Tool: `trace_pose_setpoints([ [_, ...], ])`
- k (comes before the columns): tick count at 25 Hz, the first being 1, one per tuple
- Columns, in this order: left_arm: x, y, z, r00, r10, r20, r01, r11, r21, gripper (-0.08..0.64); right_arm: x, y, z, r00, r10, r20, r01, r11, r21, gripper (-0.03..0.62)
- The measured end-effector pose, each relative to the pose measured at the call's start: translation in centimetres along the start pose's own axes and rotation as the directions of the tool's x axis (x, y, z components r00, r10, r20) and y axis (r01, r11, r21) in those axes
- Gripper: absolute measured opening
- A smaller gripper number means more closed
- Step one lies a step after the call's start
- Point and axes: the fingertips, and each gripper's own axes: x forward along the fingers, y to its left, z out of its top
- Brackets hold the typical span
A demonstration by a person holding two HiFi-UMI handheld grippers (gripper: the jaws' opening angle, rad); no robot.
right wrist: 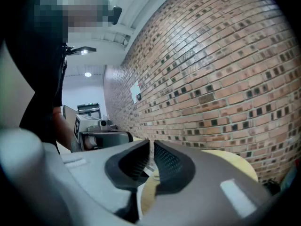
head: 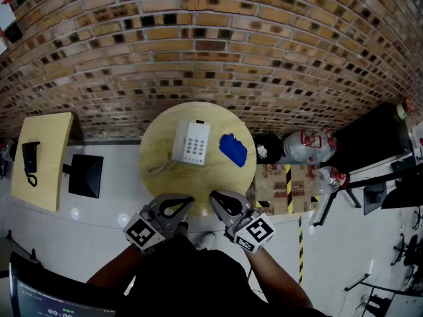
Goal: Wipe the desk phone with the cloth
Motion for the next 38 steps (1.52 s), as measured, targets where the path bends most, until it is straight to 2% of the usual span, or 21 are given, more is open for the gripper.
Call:
trace_pose_setpoints([
  [7,2.4,6.1,-1.3,0.999,-0.03,-0.021,0.03,1.0,-0.002,-0.005,4.1,-7.6,-2.6,0.993,-0.1,-0.067,0.101,0.995,0.006,0.049],
  [11,3.7,8.7,-2.7,0.997,-0.053,-0.049,0.052,0.998,-0.017,-0.005,5.8,-13.0,-6.1,0.971,-0.177,-0.158,0.183,0.983,0.027,0.086],
  [14,4.8,10.4,-3.8,0.995,-0.077,-0.059,0.076,0.997,-0.025,-0.005,7.0,-17.5,-9.0,0.946,-0.232,-0.227,0.245,0.969,0.031,0.122],
  [16,5.4,11.2,-4.4,0.994,-0.096,-0.06,0.094,0.995,-0.032,-0.005,7.7,-20.6,-11.1,0.923,-0.262,-0.28,0.286,0.957,0.048,0.208],
  [19,6.2,11.9,-5.2,0.991,-0.116,-0.069,0.113,0.992,-0.058,-0.005,8.5,-24.9,-14.3,0.878,-0.3,-0.373,0.337,0.941,0.036,0.253],
  [25,6.9,13.0,-6.0,0.985,-0.148,-0.089,0.141,0.986,-0.084,-0.005,9.0,-32.0,-19.5,0.779,-0.333,-0.532,0.398,0.917,0.009,0.259],
  [30,6.7,14.8,-7.2,0.985,-0.136,-0.109,0.124,0.986,-0.109,-0.005,9.4,-35.7,-22.7,0.702,-0.338,-0.627,0.421,0.907,-0.017,0.259],
  [38,5.8,16.7,-8.5,0.986,-0.109,-0.128,0.09,0.986,-0.142,-0.005,10.5,-37.1,-26.1,0.63,-0.288,-0.721,0.382,0.923,-0.035,0.252],
])
